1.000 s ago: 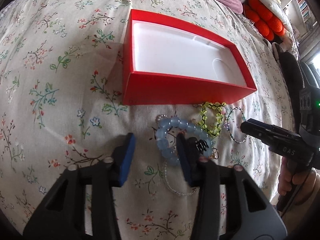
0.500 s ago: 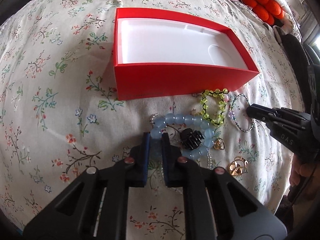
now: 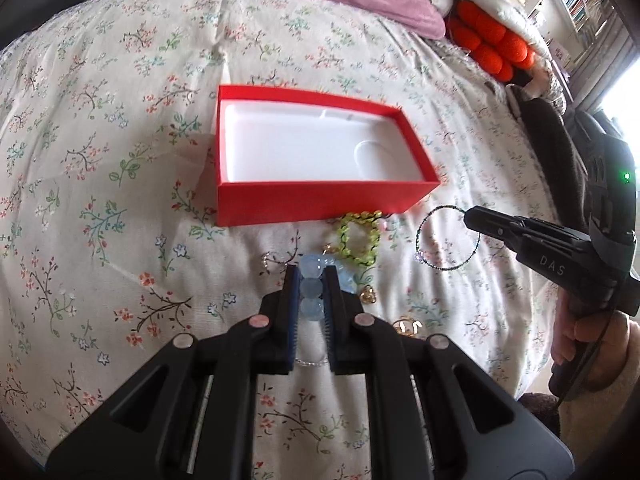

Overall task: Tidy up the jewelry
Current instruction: 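Carry both bracelets into the red box and open both tools, then move the left tool to the clear crystal bracelet while the right tool approaches the green bracelet, then grasp the clear crystal bracelet with the left tool while the right tool grasps the green bracelet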

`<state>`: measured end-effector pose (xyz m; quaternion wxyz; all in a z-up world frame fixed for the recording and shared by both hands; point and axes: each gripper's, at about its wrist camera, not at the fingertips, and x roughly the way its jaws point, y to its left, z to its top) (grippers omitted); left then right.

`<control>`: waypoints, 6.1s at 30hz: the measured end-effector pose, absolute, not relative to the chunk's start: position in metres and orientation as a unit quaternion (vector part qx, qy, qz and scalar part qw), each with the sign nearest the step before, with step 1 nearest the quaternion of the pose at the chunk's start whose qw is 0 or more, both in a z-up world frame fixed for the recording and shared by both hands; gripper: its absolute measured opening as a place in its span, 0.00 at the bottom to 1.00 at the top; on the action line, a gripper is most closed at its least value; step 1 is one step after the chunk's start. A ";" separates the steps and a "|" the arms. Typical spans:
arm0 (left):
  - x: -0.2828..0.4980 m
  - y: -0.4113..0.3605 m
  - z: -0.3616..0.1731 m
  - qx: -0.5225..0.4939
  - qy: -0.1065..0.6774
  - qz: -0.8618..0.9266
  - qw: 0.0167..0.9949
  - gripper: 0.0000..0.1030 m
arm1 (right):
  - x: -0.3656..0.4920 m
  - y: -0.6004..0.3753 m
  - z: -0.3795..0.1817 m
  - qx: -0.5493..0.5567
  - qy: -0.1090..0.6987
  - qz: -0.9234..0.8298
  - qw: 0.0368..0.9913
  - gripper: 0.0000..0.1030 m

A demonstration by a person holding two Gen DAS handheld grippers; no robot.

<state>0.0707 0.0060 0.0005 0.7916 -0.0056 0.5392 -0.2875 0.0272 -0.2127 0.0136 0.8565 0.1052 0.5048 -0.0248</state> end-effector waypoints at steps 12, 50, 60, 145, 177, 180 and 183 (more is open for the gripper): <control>0.067 0.004 0.041 -0.030 0.496 -0.312 0.810 0.12 | 0.020 -0.202 0.052 0.104 0.470 -0.013 0.876 0.04; 0.141 -0.015 0.005 0.000 0.447 -0.231 0.864 0.13 | 0.105 -0.191 0.026 0.167 0.443 -0.042 0.880 0.05; 0.136 -0.019 0.019 0.017 0.446 -0.223 0.866 0.30 | 0.108 -0.191 0.028 0.145 0.450 -0.028 0.881 0.15; 0.067 0.001 -0.048 0.084 0.597 -0.232 0.763 0.05 | 0.024 -0.170 -0.026 0.114 0.583 -0.026 0.804 0.80; 0.066 0.024 0.013 0.023 0.531 -0.239 0.812 0.05 | 0.073 -0.169 -0.052 0.249 0.562 -0.032 0.788 0.27; 0.065 0.024 0.013 0.026 0.532 -0.240 0.812 0.05 | 0.075 -0.166 -0.055 0.242 0.560 -0.036 0.791 0.26; 0.065 0.024 0.013 0.027 0.532 -0.241 0.811 0.05 | 0.076 -0.162 -0.056 0.219 0.562 -0.044 0.796 0.19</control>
